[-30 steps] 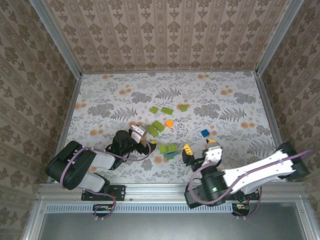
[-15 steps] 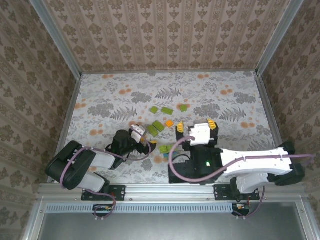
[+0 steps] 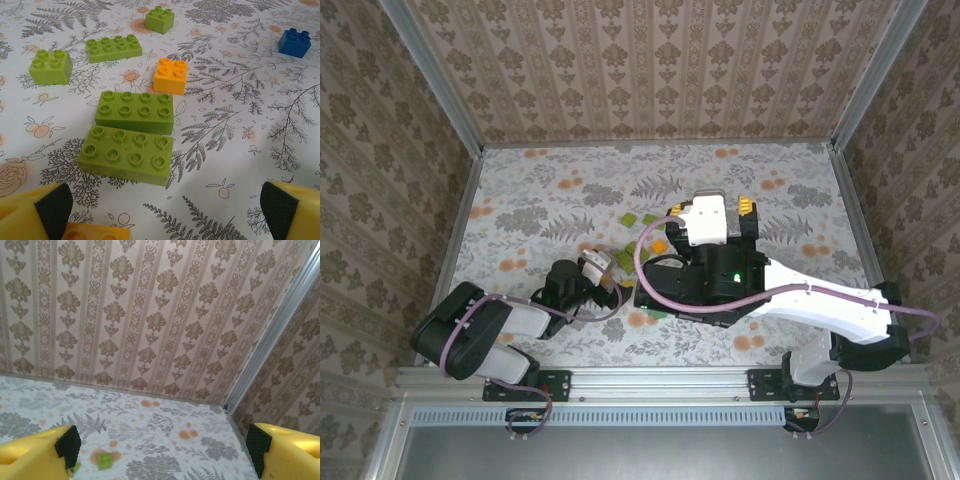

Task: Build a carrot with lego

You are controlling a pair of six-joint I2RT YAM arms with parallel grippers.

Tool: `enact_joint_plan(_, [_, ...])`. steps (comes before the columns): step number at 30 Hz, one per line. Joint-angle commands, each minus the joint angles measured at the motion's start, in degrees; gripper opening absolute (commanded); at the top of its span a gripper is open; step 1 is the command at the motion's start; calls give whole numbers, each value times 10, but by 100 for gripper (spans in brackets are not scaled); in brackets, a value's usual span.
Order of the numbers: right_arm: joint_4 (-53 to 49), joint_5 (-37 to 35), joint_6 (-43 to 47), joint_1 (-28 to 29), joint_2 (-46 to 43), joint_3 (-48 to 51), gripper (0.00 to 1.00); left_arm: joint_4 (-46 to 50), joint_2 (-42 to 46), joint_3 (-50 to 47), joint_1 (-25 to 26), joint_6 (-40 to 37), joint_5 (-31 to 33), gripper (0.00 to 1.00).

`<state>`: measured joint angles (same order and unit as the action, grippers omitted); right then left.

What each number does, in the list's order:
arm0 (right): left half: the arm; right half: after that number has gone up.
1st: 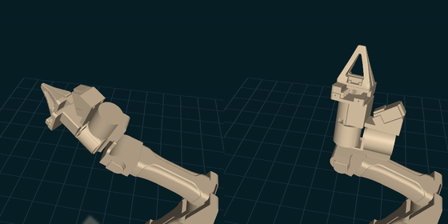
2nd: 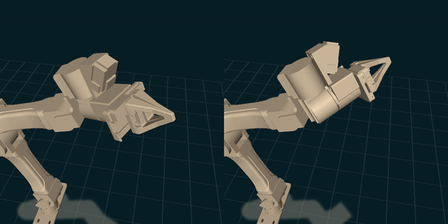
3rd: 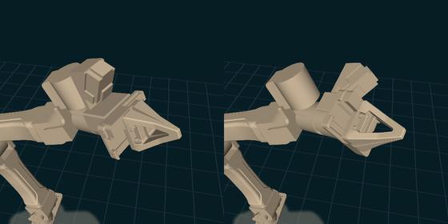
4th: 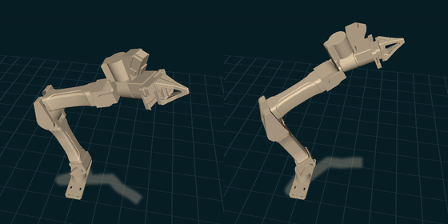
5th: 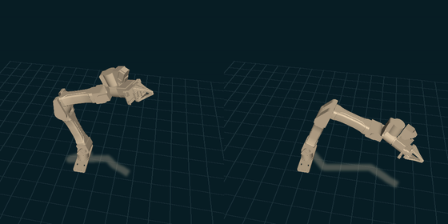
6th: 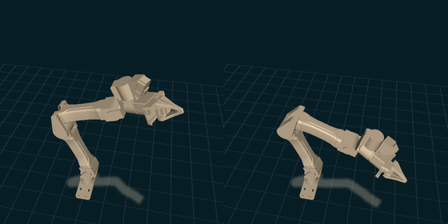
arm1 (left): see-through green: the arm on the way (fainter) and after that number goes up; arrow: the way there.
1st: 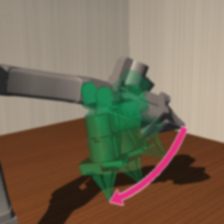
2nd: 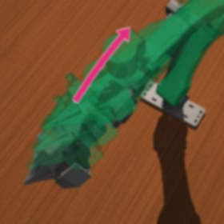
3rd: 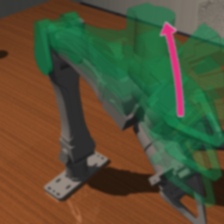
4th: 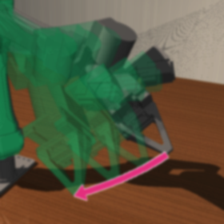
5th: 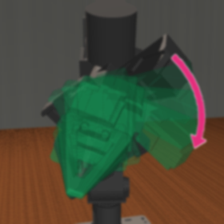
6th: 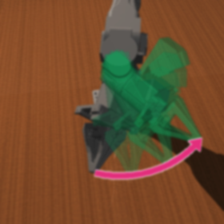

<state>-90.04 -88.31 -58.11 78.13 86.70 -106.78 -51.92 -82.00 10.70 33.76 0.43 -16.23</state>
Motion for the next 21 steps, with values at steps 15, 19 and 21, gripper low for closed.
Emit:
enact_joint_plan(15, [624, 591, 527, -243, -146, 225, 95, 2, 12, -2, 1, 4, -1, 100])
enact_joint_plan(19, [575, 642, 503, -318, -57, 212, 96, -8, 17, -6, 0, 5, 2, 100])
enact_joint_plan(21, [544, 712, 487, -364, 1, 199, 95, -15, 22, -12, 0, 5, -1, 100])
